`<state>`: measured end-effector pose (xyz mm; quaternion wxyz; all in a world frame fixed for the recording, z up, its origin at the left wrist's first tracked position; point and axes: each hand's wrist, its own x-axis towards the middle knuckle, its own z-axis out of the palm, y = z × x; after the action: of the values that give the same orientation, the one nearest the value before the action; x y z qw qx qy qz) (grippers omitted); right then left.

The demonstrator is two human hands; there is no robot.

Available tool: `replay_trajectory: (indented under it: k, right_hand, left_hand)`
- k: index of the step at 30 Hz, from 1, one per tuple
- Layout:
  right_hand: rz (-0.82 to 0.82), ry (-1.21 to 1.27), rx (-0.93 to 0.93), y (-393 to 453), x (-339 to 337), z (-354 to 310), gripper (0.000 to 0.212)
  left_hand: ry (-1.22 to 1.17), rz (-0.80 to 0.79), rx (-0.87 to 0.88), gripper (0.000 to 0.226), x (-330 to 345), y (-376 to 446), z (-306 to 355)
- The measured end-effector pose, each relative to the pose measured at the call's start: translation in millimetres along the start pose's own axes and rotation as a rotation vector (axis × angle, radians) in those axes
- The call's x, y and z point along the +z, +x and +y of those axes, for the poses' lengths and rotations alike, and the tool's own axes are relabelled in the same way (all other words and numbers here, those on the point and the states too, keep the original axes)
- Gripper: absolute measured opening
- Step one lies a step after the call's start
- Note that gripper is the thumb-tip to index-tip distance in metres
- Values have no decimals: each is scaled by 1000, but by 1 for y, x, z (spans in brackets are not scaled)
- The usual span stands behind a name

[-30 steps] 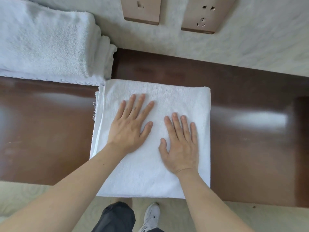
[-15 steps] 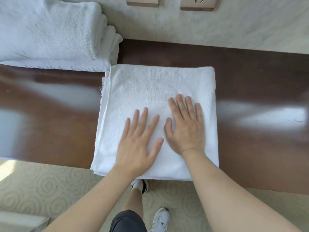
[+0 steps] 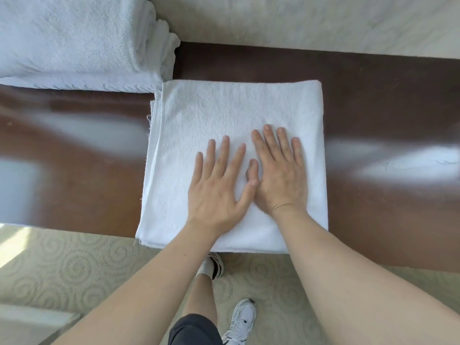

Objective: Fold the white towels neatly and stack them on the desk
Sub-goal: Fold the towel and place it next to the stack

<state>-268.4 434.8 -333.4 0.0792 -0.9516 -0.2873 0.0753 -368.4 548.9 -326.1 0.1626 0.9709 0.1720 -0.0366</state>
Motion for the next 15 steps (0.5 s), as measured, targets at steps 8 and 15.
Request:
replay_trajectory:
  k: [8, 15]
  right_hand:
    - [58, 32, -7, 1, 1, 0, 63]
    - [40, 25, -23, -1, 4, 3, 68]
  left_hand:
    - [102, -13, 23, 63, -2, 15, -33]
    - [145, 6, -19, 60, -29, 92, -84]
